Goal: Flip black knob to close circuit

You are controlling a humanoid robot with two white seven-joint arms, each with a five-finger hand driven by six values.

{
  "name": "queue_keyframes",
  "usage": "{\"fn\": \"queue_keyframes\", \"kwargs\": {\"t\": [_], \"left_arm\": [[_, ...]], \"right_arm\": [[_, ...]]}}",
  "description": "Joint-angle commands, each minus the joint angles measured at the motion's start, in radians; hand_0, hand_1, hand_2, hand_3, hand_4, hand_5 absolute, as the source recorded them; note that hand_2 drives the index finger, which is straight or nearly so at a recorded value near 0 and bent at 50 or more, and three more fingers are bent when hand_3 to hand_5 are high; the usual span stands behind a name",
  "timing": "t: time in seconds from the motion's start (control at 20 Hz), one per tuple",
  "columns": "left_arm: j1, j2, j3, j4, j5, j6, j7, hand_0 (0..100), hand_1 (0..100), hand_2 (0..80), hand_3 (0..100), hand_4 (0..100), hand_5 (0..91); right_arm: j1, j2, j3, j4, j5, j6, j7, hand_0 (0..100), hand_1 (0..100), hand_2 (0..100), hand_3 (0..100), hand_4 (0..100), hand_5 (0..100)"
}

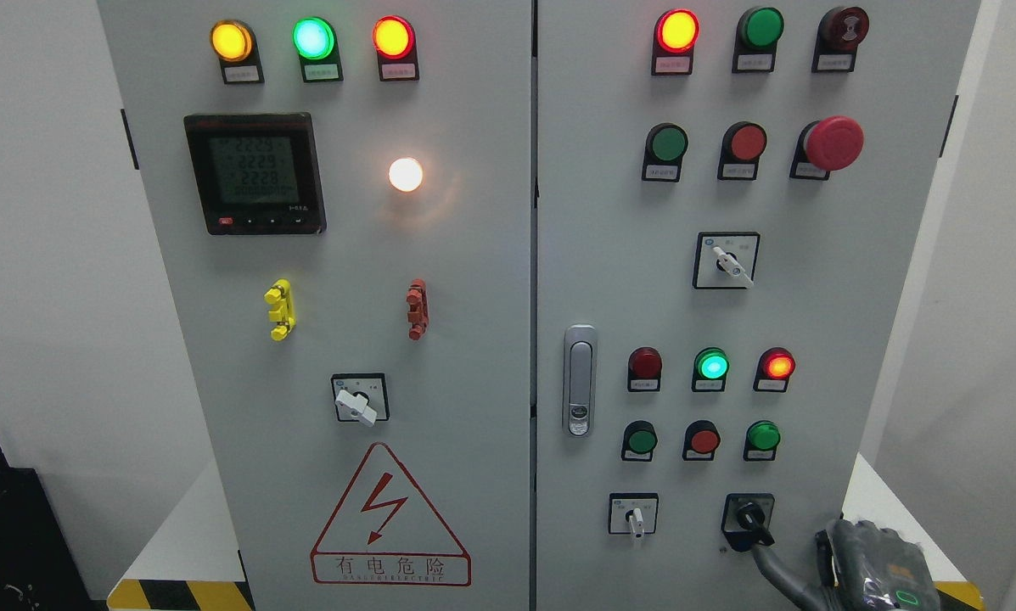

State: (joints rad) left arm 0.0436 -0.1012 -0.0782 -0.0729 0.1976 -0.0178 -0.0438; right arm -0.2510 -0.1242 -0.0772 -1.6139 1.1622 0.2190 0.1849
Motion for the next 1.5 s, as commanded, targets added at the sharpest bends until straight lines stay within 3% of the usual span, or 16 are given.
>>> {"fn": "queue_keyframes", "kwargs": {"t": [0.0, 0.45, 0.55, 0.85, 1.0, 1.2, 1.25, 1.3, 1.35, 1.45], "left_arm": [[0.001, 0.000, 0.000, 0.001, 0.000, -0.001, 0.001, 12, 56, 0.0, 0, 0, 0.0], [0.001, 0.000, 0.000, 0.001, 0.000, -0.001, 0.001, 12, 56, 0.0, 0, 0, 0.0], [0.001, 0.000, 0.000, -0.001, 0.000, -0.001, 0.001, 12, 56, 0.0, 0, 0, 0.0], [-0.001, 0.000, 0.000, 0.001, 0.000, -0.001, 0.001, 12, 56, 0.0, 0, 0, 0.0], [-0.001, 0.000, 0.000, 0.001, 0.000, -0.001, 0.001, 12, 56, 0.0, 0, 0, 0.0], [-0.001, 0.000, 0.000, -0.001, 0.000, -0.001, 0.001, 12, 56, 0.0, 0, 0, 0.0], [0.001, 0.002, 0.000, 0.001, 0.000, -0.001, 0.001, 12, 56, 0.0, 0, 0, 0.0], [-0.001, 0.000, 0.000, 0.001, 0.000, -0.001, 0.001, 12, 56, 0.0, 0, 0, 0.0], [-0.001, 0.000, 0.000, -0.001, 0.000, -0.001, 0.001, 12, 56, 0.0, 0, 0, 0.0], [-0.001, 0.000, 0.000, 0.001, 0.000, -0.001, 0.001, 12, 56, 0.0, 0, 0, 0.0]], "right_arm": [[0.001, 0.005, -0.012, 0.005, -0.007, -0.001, -0.008, 0, 1, 90, 100, 89, 91], [0.022, 0.031, 0.056, 0.003, -0.007, -0.001, -0.044, 0, 2, 90, 100, 89, 91], [0.022, 0.052, 0.056, 0.003, -0.007, -0.001, -0.044, 0, 2, 90, 100, 89, 91], [0.044, 0.057, 0.047, -0.006, -0.010, -0.006, -0.047, 0, 2, 90, 100, 89, 91], [0.071, 0.051, 0.037, -0.053, -0.122, -0.010, -0.074, 0, 3, 88, 100, 89, 91], [0.121, 0.054, -0.003, -0.148, -0.385, -0.027, -0.090, 0, 5, 83, 100, 90, 92], [0.134, 0.055, -0.016, -0.176, -0.467, -0.027, -0.088, 0, 5, 77, 100, 87, 87], [0.150, 0.055, -0.035, -0.196, -0.545, -0.030, -0.082, 0, 6, 67, 95, 79, 76], [0.162, 0.057, -0.047, -0.211, -0.631, -0.035, -0.078, 0, 7, 65, 92, 75, 70], [0.199, 0.072, -0.058, -0.253, -0.844, -0.059, -0.065, 0, 7, 45, 62, 51, 39]]}}
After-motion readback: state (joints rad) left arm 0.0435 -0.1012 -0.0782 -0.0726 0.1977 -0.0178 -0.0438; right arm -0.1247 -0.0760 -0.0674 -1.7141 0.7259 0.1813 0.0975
